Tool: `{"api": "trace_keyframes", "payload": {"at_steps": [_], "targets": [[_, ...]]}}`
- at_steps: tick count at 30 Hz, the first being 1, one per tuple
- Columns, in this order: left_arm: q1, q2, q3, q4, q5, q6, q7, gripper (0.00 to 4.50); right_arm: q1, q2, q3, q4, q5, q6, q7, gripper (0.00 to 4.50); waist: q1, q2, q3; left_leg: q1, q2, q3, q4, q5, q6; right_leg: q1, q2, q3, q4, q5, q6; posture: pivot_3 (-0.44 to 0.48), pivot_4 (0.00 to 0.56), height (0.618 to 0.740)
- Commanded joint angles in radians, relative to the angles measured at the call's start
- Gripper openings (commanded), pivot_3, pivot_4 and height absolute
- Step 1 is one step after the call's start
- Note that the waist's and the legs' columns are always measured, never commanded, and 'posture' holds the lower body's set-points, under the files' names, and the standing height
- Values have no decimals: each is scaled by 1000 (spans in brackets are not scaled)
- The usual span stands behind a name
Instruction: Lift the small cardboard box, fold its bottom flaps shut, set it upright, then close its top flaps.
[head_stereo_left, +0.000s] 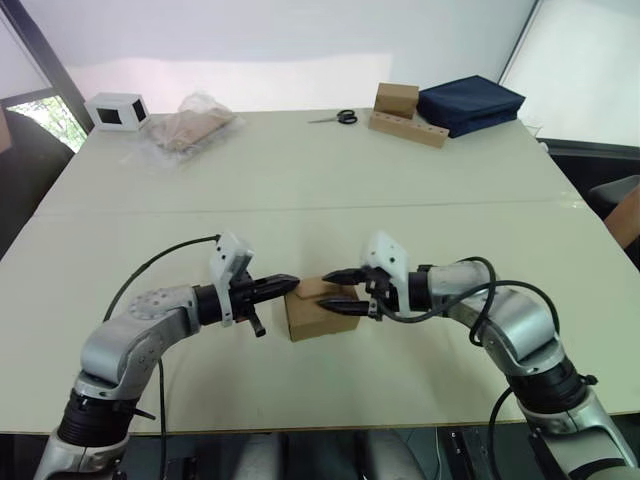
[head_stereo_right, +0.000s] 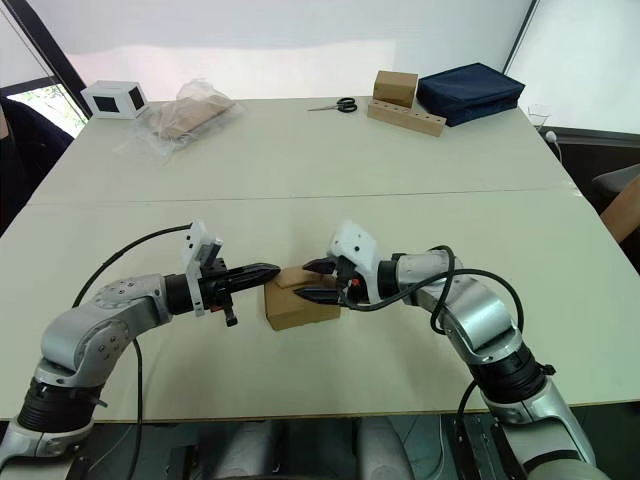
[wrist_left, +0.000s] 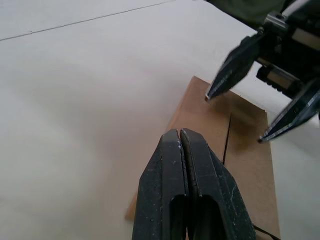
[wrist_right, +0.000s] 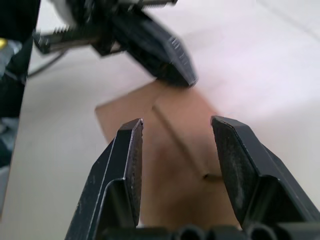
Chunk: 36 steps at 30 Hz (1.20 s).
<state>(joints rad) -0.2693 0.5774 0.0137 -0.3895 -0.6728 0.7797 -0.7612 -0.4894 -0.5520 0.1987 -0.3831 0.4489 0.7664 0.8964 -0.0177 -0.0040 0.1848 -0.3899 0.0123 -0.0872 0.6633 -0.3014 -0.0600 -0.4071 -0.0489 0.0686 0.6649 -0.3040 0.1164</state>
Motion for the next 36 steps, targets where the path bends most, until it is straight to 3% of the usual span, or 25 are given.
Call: {"api": "trace_keyframes", "payload": {"at_steps": [1,21,36], "targets": [[6,19,24,-75,-35,13,1,0,11,4,-51,-45,57,12,-6,2195,0,0,0,0,0,0,0,0,0,0,0,0,0,0,0,0,150,740],[78,40,-128,-53,138,-90,-8,0,53,-43,94,-27,-57,0,-54,2195,0,0,-1,0,0,0,0,0,0,0,0,0,0,0,0,0,150,740],[68,27,-88,-73,99,-61,11,0,63,-36,70,-10,-72,-20,-58,2195,0,1,-2,2,0,0,0,0,0,2,0,0,0,0,0,0,150,740]]}}
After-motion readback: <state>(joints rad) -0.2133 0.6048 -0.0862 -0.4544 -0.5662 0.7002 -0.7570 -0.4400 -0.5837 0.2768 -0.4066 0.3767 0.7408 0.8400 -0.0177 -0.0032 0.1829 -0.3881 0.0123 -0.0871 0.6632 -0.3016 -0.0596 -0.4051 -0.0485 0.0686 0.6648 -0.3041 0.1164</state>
